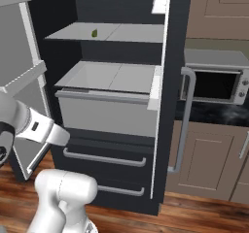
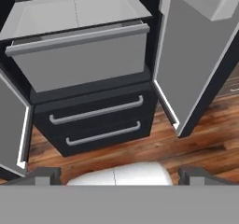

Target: There is a bowl on the dining counter. Grab a lemon wedge from the fridge and place it in the bowl. Then get the liquor bottle and glass cup from the cabinet and place them next to the bowl.

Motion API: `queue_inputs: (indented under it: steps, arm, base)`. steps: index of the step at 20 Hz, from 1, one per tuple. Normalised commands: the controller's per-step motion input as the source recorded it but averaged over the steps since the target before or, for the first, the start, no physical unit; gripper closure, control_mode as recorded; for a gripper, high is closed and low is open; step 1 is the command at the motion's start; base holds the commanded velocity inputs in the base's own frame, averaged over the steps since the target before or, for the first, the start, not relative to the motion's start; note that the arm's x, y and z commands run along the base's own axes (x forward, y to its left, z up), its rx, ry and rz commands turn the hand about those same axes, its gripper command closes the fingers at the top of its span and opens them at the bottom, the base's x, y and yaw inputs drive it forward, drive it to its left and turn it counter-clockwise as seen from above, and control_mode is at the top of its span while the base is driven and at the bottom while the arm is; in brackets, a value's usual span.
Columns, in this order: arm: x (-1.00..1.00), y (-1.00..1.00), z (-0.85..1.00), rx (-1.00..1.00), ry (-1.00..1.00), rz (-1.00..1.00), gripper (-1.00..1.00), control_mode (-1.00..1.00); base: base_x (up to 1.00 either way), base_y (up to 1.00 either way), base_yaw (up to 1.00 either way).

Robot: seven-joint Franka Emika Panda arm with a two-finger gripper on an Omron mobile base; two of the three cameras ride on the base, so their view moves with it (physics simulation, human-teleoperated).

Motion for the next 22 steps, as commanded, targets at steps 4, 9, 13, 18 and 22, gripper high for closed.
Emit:
queue_inputs:
  steps: [4, 9, 13, 18, 22]
  arm:
    - [0.17, 0.0, 0.0, 0.0, 0.02, 0.0, -1.0, 1.0]
    - [0.0, 0.0, 0.0, 0.0, 0.0, 0.0, -1.0, 1.0]
    - [0.0, 0.0, 0.0, 0.0, 0.0, 0.0, -1.0, 1.0]
    - [0.0, 0.0, 0.0, 0.0, 0.0, 0.0, -1.0, 1.0]
    - [0.0, 0.0, 0.0, 0.0, 0.0, 0.0, -1.0, 1.0]
  base:
    - [0.73, 0.05, -0.01]
    - [1.0, 0.11, 0.0]
    - [0.97, 0.15, 0.0]
    - [0.48, 0.21, 0.03]
    - [0.51, 0.27, 0.08]
